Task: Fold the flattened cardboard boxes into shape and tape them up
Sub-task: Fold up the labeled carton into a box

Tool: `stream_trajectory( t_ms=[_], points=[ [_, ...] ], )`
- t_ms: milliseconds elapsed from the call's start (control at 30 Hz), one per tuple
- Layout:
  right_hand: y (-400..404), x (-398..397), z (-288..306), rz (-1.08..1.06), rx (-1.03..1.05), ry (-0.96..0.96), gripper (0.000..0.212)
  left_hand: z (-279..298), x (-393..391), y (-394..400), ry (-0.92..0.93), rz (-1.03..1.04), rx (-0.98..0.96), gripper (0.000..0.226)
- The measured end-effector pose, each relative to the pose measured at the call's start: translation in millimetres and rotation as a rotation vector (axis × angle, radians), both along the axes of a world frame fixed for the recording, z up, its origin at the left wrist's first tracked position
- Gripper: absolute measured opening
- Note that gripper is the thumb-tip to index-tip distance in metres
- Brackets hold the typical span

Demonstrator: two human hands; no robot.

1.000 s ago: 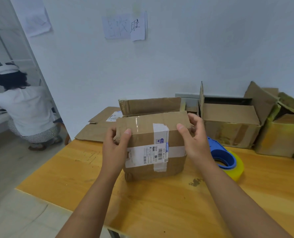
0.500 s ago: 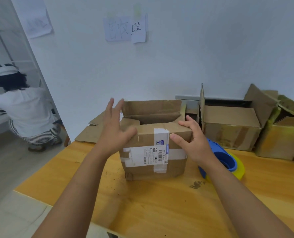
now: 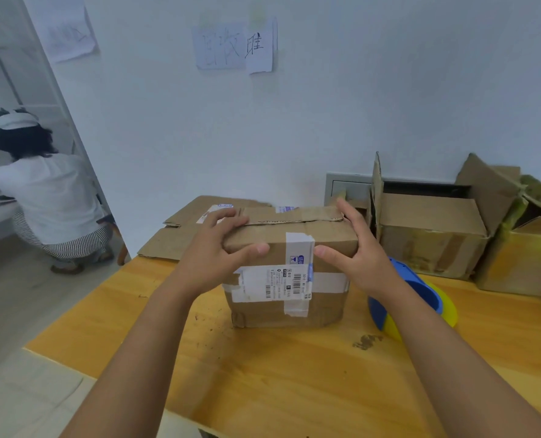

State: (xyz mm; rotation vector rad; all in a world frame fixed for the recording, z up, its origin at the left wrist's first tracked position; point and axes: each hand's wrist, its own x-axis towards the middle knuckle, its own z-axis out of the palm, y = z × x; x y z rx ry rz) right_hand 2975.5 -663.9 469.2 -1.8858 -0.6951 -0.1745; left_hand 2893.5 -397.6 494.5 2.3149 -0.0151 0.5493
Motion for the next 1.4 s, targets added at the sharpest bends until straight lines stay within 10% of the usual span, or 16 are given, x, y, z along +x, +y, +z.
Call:
stream_trajectory(
  t_ms=[1167,1400],
  points=[
    [-5.2,18.9,-19.1,-0.031,0.105,0.123,0.063,21.3,33.6,-13.4,0.013,-0.002,0.094,0.091],
    [4.7,17.3,-5.0,0.119,-0.095,0.158,0.117,3.2,18.1,15.4,0.014,0.068,0.015,0.092]
  ],
)
